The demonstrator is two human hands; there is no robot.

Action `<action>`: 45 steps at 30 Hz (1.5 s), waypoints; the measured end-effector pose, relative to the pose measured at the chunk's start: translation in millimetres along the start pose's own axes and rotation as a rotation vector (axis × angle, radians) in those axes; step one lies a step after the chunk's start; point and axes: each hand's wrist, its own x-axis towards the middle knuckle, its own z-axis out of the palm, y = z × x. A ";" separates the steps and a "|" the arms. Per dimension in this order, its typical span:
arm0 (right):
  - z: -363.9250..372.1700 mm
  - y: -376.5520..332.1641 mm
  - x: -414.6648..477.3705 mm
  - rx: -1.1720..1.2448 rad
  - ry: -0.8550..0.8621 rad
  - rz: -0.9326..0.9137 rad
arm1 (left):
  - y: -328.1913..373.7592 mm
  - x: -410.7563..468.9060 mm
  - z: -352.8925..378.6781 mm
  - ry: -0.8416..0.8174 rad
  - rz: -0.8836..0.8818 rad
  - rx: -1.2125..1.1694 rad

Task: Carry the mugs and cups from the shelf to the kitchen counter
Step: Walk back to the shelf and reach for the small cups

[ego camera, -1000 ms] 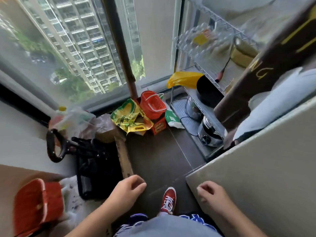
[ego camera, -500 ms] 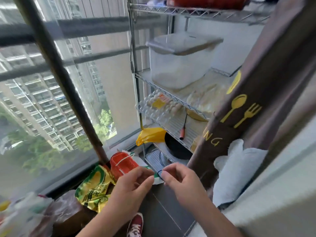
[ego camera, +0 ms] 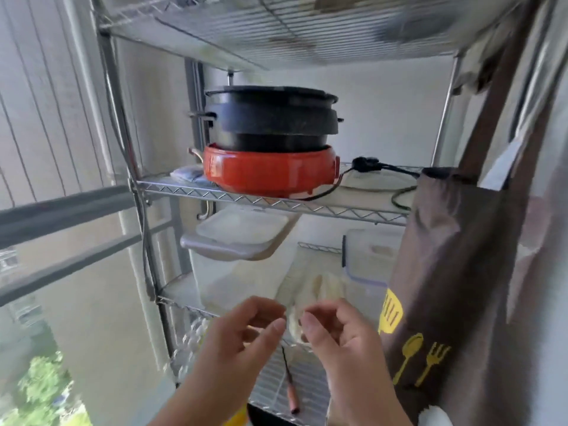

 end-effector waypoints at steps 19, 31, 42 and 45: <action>-34.0 -197.4 161.2 -0.377 0.262 -0.629 | 176.9 214.7 -28.3 -0.049 0.704 0.030; -66.9 -303.1 255.3 -0.802 0.638 -0.786 | 274.6 343.8 -25.6 0.340 0.642 0.435; -79.2 -343.5 313.9 -1.197 0.542 -0.138 | 298.2 398.8 -26.0 0.096 0.241 0.673; -78.1 -347.7 319.4 -1.264 0.502 -0.032 | 295.5 403.7 -24.3 0.033 0.202 0.628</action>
